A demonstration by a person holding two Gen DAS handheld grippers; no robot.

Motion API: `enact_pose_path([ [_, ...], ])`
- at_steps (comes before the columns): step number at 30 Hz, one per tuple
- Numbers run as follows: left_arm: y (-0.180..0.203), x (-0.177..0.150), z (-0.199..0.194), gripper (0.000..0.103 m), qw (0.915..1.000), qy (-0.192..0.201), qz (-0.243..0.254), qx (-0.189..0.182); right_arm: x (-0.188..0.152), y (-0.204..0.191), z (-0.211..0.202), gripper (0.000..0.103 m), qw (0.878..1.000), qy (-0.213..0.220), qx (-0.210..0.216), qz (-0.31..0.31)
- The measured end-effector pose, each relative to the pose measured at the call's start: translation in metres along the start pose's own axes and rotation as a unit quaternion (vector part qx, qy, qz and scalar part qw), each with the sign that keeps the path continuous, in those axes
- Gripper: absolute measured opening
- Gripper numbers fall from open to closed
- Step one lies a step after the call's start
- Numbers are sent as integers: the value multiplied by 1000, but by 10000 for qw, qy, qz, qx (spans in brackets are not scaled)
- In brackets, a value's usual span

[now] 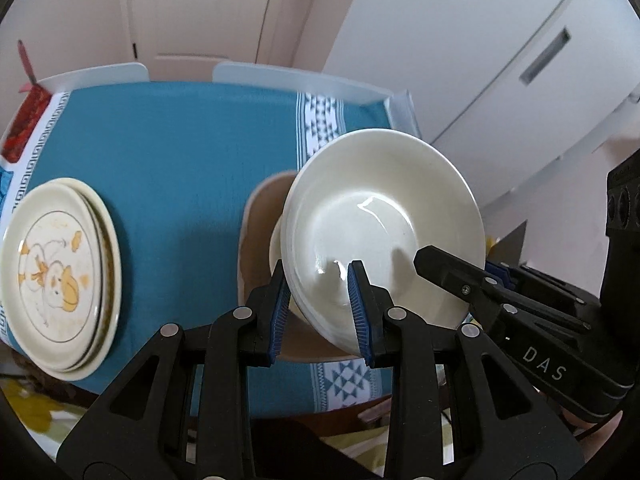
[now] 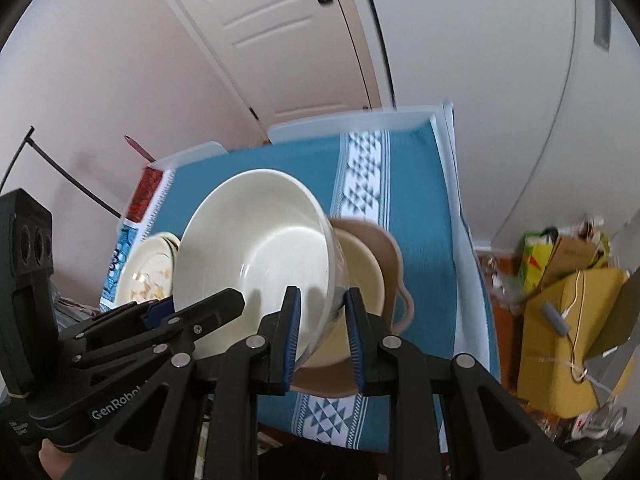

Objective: Organize plates and bowls

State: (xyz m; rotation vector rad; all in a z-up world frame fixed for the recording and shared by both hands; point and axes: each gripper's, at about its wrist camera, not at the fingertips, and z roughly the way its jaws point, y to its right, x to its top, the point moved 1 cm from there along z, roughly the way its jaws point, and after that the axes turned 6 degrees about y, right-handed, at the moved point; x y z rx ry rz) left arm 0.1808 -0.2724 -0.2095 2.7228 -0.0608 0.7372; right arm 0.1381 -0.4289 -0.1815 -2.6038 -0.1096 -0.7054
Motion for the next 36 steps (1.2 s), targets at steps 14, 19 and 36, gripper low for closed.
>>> enact_pose_path([
  [14,15,-2,36,26,9930,-382,960,577,-13,17,31,21,9993,-266,-252,113],
  [19,14,5,42,26,9898,-397,1165,713,-12,19,34,21,9990,-330,-290,131],
  [36,17,7,44,26,9830,-495,1484,966,-15,16,33,21,9982,-480,-345,117],
])
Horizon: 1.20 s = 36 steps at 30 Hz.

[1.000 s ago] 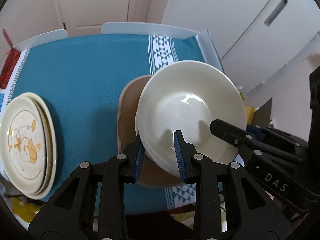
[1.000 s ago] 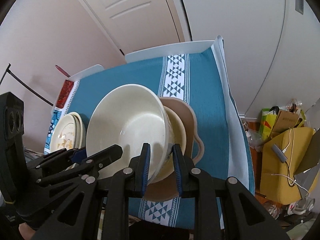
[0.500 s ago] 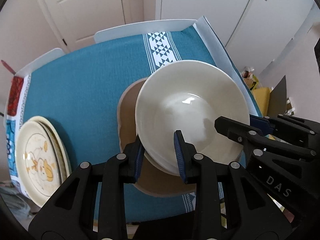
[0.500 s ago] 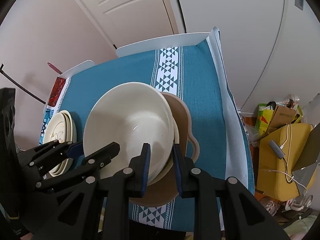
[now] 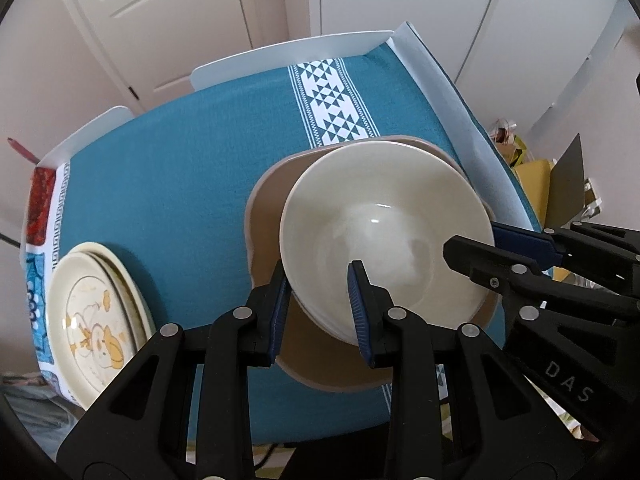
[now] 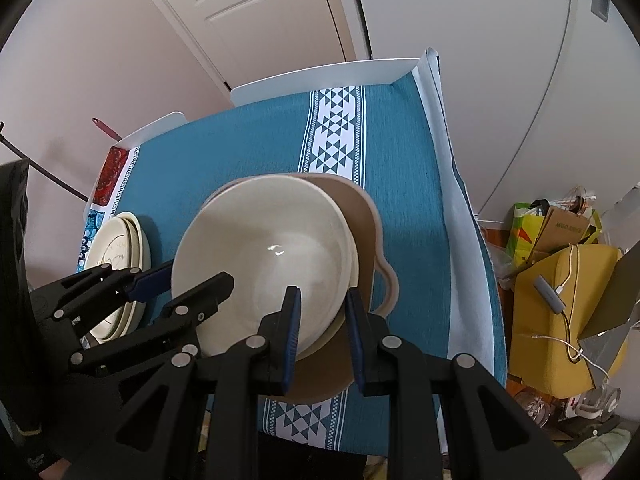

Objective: Organize plates and bowls

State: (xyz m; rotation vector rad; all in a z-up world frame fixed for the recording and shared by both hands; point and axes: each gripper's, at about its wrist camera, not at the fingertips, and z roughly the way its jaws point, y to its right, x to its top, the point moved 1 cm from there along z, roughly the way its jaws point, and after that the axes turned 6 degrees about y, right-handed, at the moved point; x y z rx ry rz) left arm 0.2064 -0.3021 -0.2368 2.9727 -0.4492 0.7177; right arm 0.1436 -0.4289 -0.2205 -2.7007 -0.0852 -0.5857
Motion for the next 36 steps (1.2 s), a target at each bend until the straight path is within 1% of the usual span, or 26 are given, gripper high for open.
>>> enact_pose_path([
  [6,0,1,-1,26,10000,-9,8,-37,-1,0,0,21,10000,4,-40,19],
  [9,-5,3,-8,26,9998,27,-99,-149,1,0,-5,21,10000,35,-21,50],
  [13,-15,13,-43,26,9985,473,-173,-194,7,0,-31,21,9991,399,120,101],
  [16,-24,20,-80,26,9942,1018,-216,-263,13,-5,-60,21,9968,795,92,-36],
  [17,-27,21,-93,27,9919,1216,-226,-277,15,-7,-70,23,9955,940,84,-74],
  [18,-30,21,-103,29,9900,1360,-235,-279,17,-9,-81,27,9935,1127,72,-116],
  [19,-34,22,-116,33,9871,1554,-261,-274,18,-10,-89,52,9916,1285,47,-147],
  [20,-37,21,-124,59,9852,1669,-280,-266,19,-12,-98,88,9887,1487,-2,-177],
  [21,-40,22,-129,97,9837,1754,-298,-253,19,-13,-106,100,9855,1681,-35,-203],
  [22,-46,19,-140,103,9790,2001,-366,-117,19,-15,-113,103,9819,1879,-37,-232],
  [23,-50,15,-149,103,9741,2225,-398,30,17,-16,-122,103,9775,2092,-24,-265],
  [24,-52,13,-153,103,9719,2324,-378,41,16,-17,-127,103,9748,2214,-65,-268],
  [26,-57,8,-156,103,9715,2349,-309,25,12,-19,-136,103,9678,2481,-236,-355],
  [28,-62,3,-156,103,9701,2406,-308,48,10,-21,-142,103,9609,2681,-494,-493],
  [29,-64,1,-154,103,9705,2388,-311,75,9,-21,-144,103,9583,2715,-685,-571],
  [31,-66,-1,-147,103,9718,2334,-320,81,9,-21,-144,103,9571,2651,-959,-665],
  [34,-67,-5,-139,103,9747,2213,-300,54,5,-16,-142,103,9614,2478,-1035,-601],
  [36,-70,-10,-128,103,9783,2046,-298,104,1,-11,-137,103,9637,2364,-1127,-525],
])
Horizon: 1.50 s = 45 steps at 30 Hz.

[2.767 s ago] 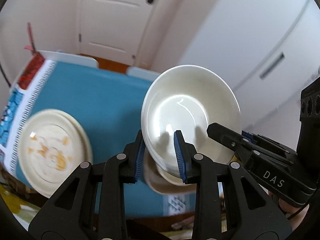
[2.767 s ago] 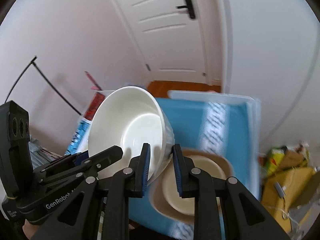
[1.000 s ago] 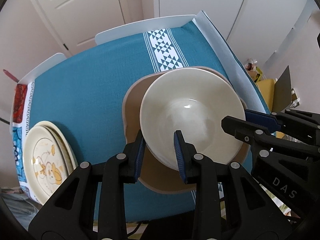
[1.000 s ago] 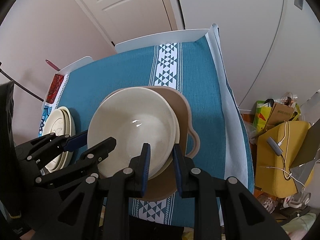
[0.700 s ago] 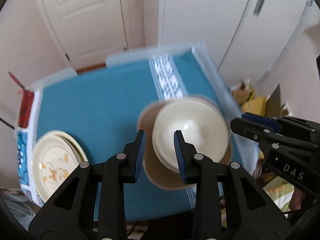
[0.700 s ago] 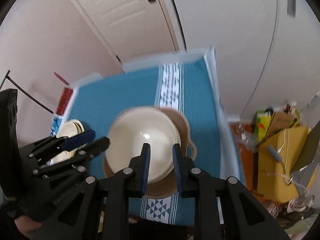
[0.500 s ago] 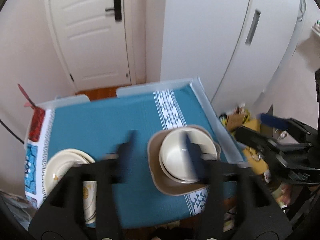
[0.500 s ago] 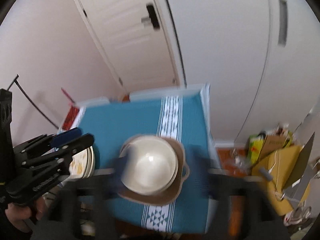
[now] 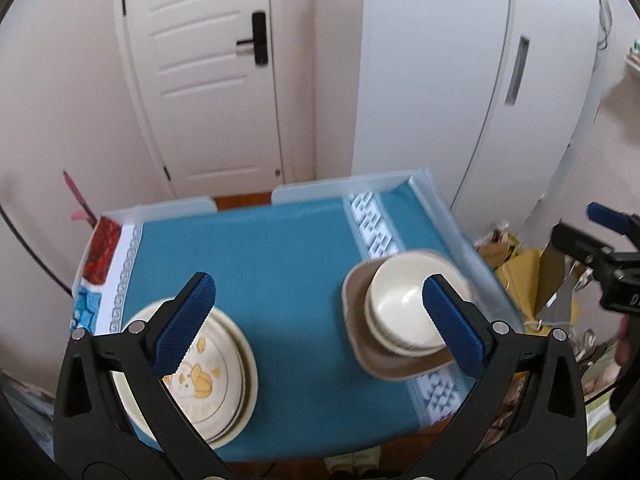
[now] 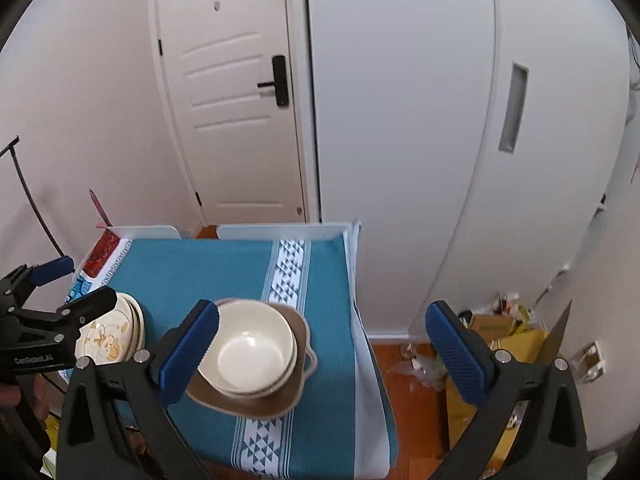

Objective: Organize plates and bowls

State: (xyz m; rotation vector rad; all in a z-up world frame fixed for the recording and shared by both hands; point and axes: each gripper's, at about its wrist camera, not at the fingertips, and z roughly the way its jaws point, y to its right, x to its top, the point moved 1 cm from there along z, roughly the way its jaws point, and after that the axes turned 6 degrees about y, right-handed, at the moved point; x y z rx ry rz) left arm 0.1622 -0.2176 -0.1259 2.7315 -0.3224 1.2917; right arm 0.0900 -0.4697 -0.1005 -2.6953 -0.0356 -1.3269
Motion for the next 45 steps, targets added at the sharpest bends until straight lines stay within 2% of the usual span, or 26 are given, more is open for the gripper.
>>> enact_pose_path([
  [3,-3,-15,19,103,9994,-334,-21,-1,-15,3,13,103,9992,-347,-211,-45],
  [9,3,-48,64,103,9933,-1134,208,-84,-52,9,60,103,9898,-1419,-144,-51],
  [12,12,-60,87,103,9858,-1586,548,-63,-68,9,83,93,9816,-1907,6,-116],
  [16,20,-63,105,102,9781,-1922,769,-235,-80,8,108,82,9678,-2492,329,-121],
  [21,28,-66,130,88,9651,-2405,939,-433,-86,1,131,75,9510,-3026,595,-215],
  [22,29,-68,135,86,9625,-2498,946,-474,-87,0,134,74,9488,-3086,633,-240],
  [24,31,-73,144,71,9582,-2640,954,-553,-90,-4,142,64,9434,-3222,723,-307],
  [25,33,-76,148,69,9562,-2703,948,-607,-92,-5,146,60,9410,-3280,758,-339],
  [29,41,-83,160,48,9519,-2813,833,-881,-98,-8,156,57,9358,-3393,890,-347],
  [30,43,-85,163,46,9505,-2848,861,-894,-100,-8,158,56,9349,-3411,927,-325],
  [32,45,-87,166,39,9469,-2922,692,-1145,-103,-8,161,49,9326,-3458,990,-306],
  [33,44,-88,168,39,9456,-2951,602,-1233,-103,-9,163,46,9321,-3458,1033,-306],
  [35,43,-89,169,38,9449,-2952,529,-1314,-105,-12,166,30,9296,-3475,1194,-295],
  [39,44,-88,168,35,9465,-2926,587,-1228,-110,-24,167,24,9307,-3393,1242,-566],
  [45,46,-83,166,34,9471,-2951,643,-1081,-112,-20,164,21,9312,-3379,1290,-460],
])
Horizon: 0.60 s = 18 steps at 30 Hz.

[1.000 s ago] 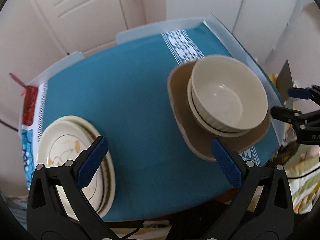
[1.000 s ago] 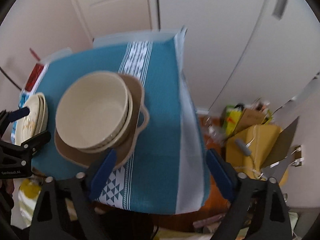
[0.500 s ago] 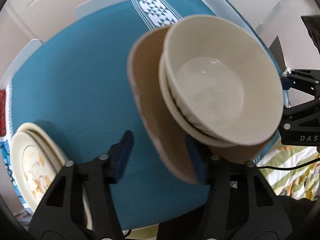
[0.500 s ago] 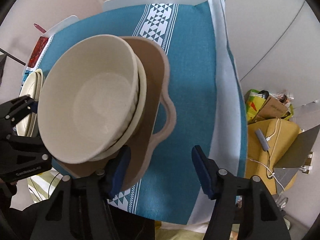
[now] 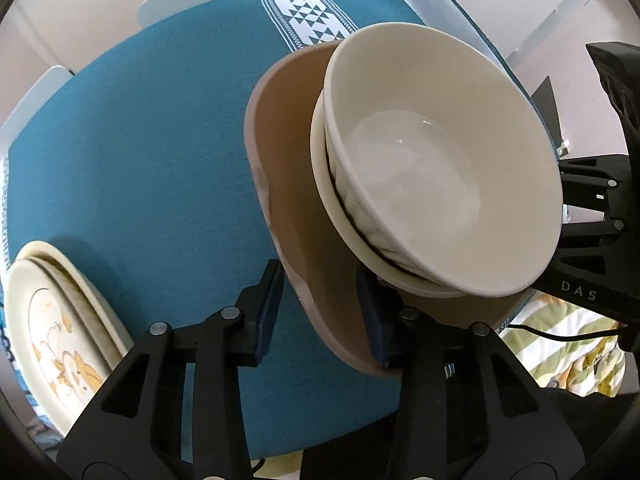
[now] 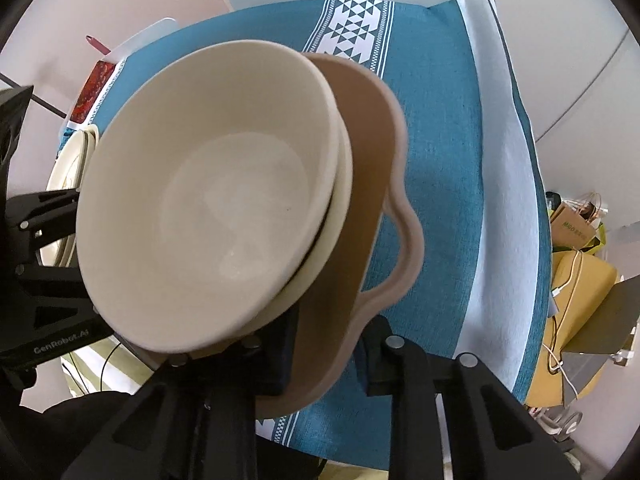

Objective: Organize plates and bowls
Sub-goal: 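Close both grippers on the basin rim and lift the basin, then carry the basin with nested bowls over the plate stack and lower it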

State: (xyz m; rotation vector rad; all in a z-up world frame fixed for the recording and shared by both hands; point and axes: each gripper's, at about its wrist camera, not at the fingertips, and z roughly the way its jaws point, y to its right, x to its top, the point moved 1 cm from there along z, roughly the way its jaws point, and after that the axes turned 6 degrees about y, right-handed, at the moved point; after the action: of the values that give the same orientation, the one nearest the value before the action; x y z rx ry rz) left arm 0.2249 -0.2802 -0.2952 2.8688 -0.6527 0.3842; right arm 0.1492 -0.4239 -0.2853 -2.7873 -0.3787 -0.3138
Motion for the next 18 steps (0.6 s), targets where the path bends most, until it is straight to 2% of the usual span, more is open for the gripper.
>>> enact_pose_path([
  [4,3,4,2,31,10000,-11,0,38,4,-5,0,17,10000,-36,49,-27],
  [7,-2,2,4,24,10000,-17,-49,-20,5,-5,0,16,10000,-26,67,-24],
  [11,10,3,7,15,9998,87,190,-51,1,-5,-1,16,9999,76,90,-12],
  [18,18,2,0,15,9985,375,363,178,-7,1,-11,16,9991,412,48,-63],
])
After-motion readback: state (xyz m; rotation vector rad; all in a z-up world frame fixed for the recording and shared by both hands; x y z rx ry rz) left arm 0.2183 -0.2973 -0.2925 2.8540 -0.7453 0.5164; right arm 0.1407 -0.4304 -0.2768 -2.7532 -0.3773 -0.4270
